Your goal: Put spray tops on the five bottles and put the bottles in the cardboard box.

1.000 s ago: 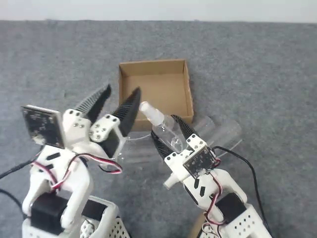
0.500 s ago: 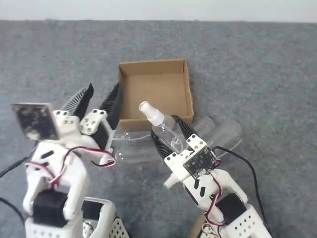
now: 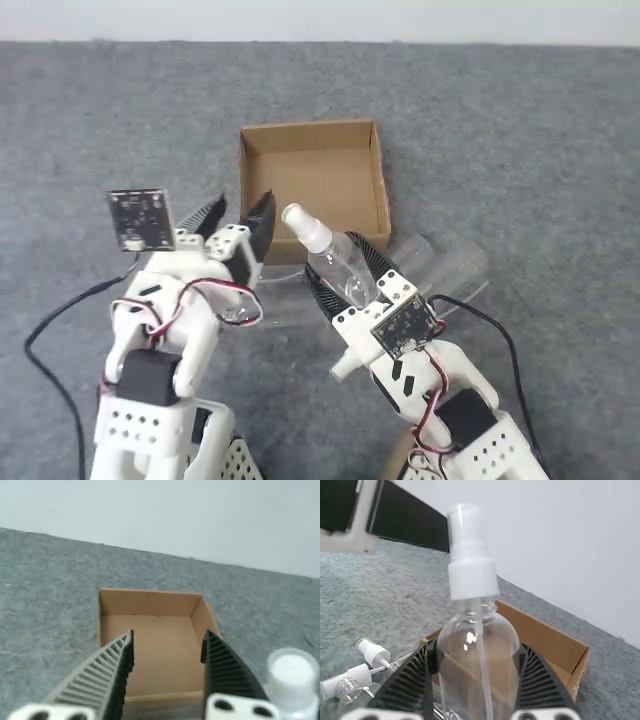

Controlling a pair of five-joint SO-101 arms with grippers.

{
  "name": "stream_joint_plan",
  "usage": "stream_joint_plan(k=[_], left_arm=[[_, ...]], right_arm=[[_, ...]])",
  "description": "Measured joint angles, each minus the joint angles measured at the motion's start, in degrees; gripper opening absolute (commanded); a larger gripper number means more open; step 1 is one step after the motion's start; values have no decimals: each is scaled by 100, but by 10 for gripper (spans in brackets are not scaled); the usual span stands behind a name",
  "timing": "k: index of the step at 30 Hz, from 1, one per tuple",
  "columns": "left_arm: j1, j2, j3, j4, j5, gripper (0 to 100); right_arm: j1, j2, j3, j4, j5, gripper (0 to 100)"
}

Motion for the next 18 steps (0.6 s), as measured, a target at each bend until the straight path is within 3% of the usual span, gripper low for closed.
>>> stream_joint_plan(k=[9, 18], left_arm=[[949, 0, 0, 237, -193, 203], [1477, -62, -9, 457, -677, 202]], right_arm=[[35, 0, 0, 0, -18, 33], [44, 0, 0, 0, -18, 33]])
